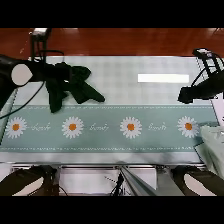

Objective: Fold the shirts.

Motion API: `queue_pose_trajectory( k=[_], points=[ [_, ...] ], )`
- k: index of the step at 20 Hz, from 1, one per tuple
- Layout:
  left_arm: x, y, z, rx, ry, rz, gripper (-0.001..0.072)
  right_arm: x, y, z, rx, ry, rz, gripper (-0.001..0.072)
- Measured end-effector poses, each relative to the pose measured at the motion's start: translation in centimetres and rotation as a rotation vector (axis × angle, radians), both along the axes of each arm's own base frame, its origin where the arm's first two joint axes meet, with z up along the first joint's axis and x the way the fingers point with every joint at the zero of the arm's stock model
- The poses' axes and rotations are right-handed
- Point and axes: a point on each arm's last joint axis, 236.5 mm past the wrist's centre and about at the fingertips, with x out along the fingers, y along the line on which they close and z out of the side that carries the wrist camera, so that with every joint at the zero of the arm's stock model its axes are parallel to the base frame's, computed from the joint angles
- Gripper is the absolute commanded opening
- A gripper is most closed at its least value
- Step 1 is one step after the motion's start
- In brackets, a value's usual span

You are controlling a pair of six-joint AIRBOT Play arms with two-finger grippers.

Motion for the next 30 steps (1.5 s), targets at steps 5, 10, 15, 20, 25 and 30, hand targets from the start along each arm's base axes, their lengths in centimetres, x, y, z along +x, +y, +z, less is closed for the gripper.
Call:
queue_pose_trajectory(
  k=[5,10,15,20,25,30],
  points=[
    [5.2,5.9,-4.0,-0.033,-0.021,0.160,0.0720,0.2,0.0,0.1,0.002,-0.011,-0.001,0.0593],
    [7.4,7.5,-11.4,-0.030,0.069,0.201,0.0720,0.3,0.8,0.1,0.036,-0.013,-0.002,0.0593],
    [8.1,7.6,-16.5,-0.028,0.130,0.206,0.0592,0.4,1.6,0.2,0.071,-0.017,0.000,0.0593],
    [9.2,7.5,-16.8,-0.040,0.105,0.206,0.0027,0.6,1.8,0.3,0.078,-0.027,0.000,0.0592],
    [10.3,5.9,-7.0,-0.049,0.002,0.178,0.0026,0.7,1.4,0.3,0.062,-0.032,0.001,0.0593],
    [6.0,0.3,13.1,-0.113,-0.319,0.041,0.0026,0.0,-0.2,0.0,-0.008,0.001,0.002,0.0548]
  ],
)
